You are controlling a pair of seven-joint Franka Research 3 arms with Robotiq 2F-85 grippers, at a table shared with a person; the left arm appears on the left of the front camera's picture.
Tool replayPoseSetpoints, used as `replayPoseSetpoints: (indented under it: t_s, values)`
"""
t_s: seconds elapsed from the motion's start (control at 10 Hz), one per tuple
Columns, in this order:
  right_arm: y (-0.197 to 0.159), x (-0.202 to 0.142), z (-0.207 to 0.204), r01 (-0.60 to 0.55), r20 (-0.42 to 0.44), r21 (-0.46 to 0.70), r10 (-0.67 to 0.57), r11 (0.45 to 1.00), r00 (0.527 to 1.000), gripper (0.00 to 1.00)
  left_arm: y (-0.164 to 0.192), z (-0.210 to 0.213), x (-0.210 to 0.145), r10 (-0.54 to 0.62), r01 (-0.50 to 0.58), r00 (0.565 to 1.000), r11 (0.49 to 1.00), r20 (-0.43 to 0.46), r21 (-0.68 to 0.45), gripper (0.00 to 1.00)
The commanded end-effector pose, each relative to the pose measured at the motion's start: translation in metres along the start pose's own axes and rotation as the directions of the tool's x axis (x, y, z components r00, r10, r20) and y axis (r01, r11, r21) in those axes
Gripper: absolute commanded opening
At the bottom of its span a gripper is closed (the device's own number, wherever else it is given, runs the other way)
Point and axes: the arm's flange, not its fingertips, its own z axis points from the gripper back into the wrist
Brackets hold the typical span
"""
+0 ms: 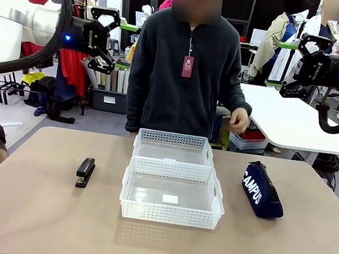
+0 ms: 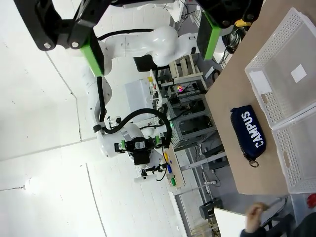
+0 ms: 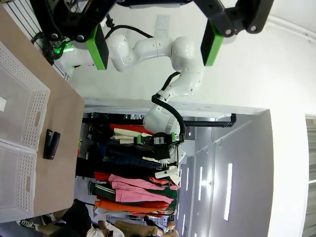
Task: Distribute items into two baskets.
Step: Pick up the Pencil pouch that the person points to.
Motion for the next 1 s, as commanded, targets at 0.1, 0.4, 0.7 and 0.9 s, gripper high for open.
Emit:
replayPoseSetpoints:
  t_s: [0.1, 0.4, 0.7, 0.9]
  values:
    - [0.0001, -0.0005, 0.0001, 0.001, 0.000, 0.000, -0.001, 1.000, 1.000, 1.00, -0.0017, 0.0005, 0.0000, -0.004, 0.004, 1.000, 1.000, 0.006, 0.002, 1.00]
    - [0.0001, -0.0005, 0.0001, 0.001, 0.000, 0.000, -0.001, 1.000, 1.000, 1.00, -0.0017, 0.0005, 0.0000, -0.004, 0.004, 1.000, 1.000, 0.006, 0.002, 1.00]
    - [0.0001, -0.0005, 0.0001, 0.001, 0.000, 0.000, -0.001, 1.000, 1.000, 1.00, -0.0017, 0.0005, 0.0000, -0.004, 0.004, 1.000, 1.000, 0.006, 0.002, 1.00]
    - [0.0001, -0.0005, 0.0001, 0.001, 0.000, 0.000, -0.001, 1.000, 1.000, 1.00, -0.0017, 0.0005, 0.0000, -0.004, 0.004, 1.000, 1.000, 0.006, 0.002, 1.00]
